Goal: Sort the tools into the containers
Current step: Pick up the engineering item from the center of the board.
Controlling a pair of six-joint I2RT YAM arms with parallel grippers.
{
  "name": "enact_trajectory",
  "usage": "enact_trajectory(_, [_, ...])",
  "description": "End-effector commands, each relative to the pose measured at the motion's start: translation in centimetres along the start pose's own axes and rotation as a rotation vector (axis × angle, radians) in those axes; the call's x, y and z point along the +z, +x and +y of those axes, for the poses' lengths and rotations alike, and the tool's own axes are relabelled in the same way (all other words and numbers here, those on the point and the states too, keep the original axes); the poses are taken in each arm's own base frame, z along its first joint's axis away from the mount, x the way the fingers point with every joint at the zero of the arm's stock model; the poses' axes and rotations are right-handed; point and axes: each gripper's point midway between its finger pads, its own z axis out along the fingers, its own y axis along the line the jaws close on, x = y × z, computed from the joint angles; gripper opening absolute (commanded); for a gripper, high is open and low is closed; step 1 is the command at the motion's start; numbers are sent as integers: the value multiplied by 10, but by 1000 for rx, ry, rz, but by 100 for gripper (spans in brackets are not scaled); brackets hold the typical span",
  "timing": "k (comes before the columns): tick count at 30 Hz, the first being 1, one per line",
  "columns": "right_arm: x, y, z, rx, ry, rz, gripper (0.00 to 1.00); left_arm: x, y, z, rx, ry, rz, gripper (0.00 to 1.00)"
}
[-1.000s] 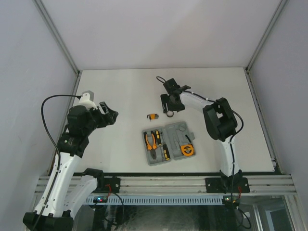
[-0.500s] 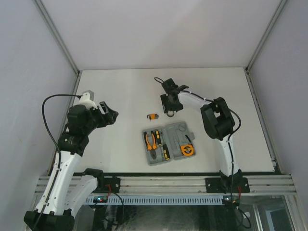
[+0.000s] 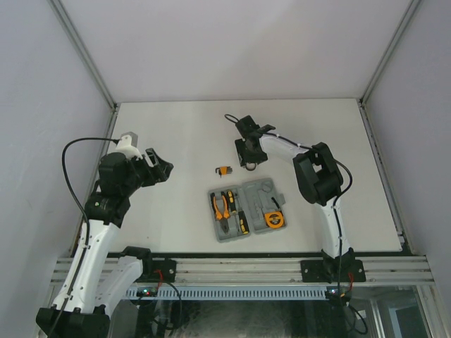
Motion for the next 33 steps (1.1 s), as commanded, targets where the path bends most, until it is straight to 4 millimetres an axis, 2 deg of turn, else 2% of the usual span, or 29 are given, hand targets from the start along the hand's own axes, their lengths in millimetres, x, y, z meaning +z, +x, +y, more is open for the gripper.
enact_trajectory(1, [-14, -6, 7, -11, -23, -21, 55, 2, -5, -3, 5, 27, -22, 74])
enact_trajectory(5, [-15, -5, 8, -12, -26, -16, 52, 2, -5, -3, 2, 28, -23, 74])
enact_trajectory(12, [-17, -1, 9, -20, -18, -13, 56, 2, -5, -3, 1, 31, -19, 74])
enact_trajectory(21, [-23, -5, 5, -39, 15, -33, 39, 2, -4, -3, -1, 32, -17, 74])
enact_trajectory(27, [-52, -17, 6, -53, 13, -110, 36, 2, -3, -2, -2, 29, -16, 74])
enact_trajectory(33, [-90, -26, 8, -52, -20, -195, 35, 3, -3, -2, -4, 29, -14, 74])
